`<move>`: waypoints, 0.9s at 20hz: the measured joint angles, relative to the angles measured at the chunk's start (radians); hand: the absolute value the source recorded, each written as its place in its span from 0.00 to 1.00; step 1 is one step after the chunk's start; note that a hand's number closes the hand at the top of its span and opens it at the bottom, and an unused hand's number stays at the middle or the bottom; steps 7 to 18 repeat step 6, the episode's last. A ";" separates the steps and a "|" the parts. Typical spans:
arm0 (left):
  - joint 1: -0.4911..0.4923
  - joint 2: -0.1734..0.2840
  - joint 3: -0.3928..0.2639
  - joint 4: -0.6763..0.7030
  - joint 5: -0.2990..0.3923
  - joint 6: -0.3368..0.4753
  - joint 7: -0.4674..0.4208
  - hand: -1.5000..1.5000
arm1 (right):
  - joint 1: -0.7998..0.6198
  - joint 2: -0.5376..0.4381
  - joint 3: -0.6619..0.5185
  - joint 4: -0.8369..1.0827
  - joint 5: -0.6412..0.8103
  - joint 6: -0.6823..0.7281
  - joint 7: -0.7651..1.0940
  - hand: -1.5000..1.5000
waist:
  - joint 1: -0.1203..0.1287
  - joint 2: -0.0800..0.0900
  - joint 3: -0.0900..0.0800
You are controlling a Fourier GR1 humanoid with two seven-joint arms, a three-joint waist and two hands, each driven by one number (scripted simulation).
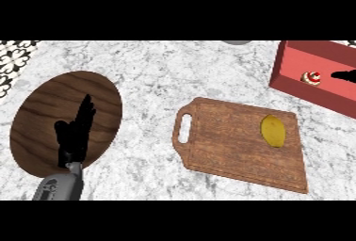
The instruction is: Pick the cupcake from the cutting board and place it in the cardboard box
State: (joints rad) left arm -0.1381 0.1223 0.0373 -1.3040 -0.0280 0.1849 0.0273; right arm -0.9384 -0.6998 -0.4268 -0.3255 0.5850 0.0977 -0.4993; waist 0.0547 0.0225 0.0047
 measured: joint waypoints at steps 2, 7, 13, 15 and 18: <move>0.003 -0.004 -0.003 -0.005 -0.003 0.004 0.001 0.50 | -0.010 -0.017 -0.048 0.027 -0.051 0.050 -0.034 0.00 | 0.000 0.000 0.001; -0.001 0.002 0.005 -0.007 0.003 0.000 0.008 0.50 | -0.016 -0.062 -0.138 0.084 -0.142 0.142 -0.060 0.00 | -0.004 0.000 0.000; -0.001 0.002 0.005 -0.007 0.003 0.000 0.008 0.50 | -0.016 -0.062 -0.138 0.084 -0.142 0.142 -0.060 0.00 | -0.004 0.000 0.000; -0.001 0.002 0.005 -0.007 0.003 0.000 0.008 0.50 | -0.016 -0.062 -0.138 0.084 -0.142 0.142 -0.060 0.00 | -0.004 0.000 0.000; -0.001 0.002 0.005 -0.007 0.003 0.000 0.008 0.50 | -0.016 -0.062 -0.138 0.084 -0.142 0.142 -0.060 0.00 | -0.004 0.000 0.000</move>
